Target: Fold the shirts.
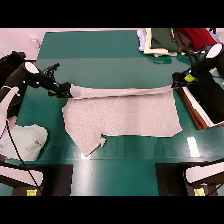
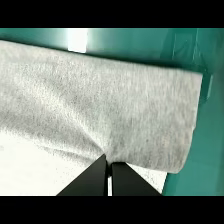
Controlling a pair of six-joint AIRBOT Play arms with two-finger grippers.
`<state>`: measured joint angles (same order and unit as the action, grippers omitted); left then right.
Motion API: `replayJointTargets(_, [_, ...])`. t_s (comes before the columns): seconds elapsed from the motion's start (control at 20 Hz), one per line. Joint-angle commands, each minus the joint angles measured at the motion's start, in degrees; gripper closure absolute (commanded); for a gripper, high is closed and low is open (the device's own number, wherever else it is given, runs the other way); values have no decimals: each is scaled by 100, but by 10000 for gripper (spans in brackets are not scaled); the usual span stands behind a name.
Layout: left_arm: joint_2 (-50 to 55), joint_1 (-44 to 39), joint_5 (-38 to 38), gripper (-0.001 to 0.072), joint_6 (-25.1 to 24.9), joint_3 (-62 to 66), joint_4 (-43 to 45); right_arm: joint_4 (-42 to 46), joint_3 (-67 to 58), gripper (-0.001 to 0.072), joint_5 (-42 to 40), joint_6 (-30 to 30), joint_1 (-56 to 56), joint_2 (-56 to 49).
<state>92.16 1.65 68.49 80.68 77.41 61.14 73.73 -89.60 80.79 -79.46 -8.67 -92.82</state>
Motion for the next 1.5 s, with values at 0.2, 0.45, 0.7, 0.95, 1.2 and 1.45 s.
replayJointTargets(0.2, [-256,-11,188,171,485,-116,295,-52,892,296,-446,-63,-13,442])
replayJointTargets(0.45, [-1912,-72,249,170,699,-1672,1045,-74,894,301,-208,-37,13,1386])
replayJointTargets(0.7, [-3403,-72,85,169,850,-4035,704,-68,894,302,-289,-37,339,2184])
replayJointTargets(0.95, [-3696,-74,-789,170,527,-5117,-675,-72,894,302,-306,-42,463,2350])
replayJointTargets(1.2, [-3670,-942,-1650,172,332,-5329,-1220,-74,894,304,-210,-42,463,2363])
replayJointTargets(1.45, [-3700,-1060,-1204,685,282,-4972,-1246,-52,1224,303,315,-39,-146,2514])
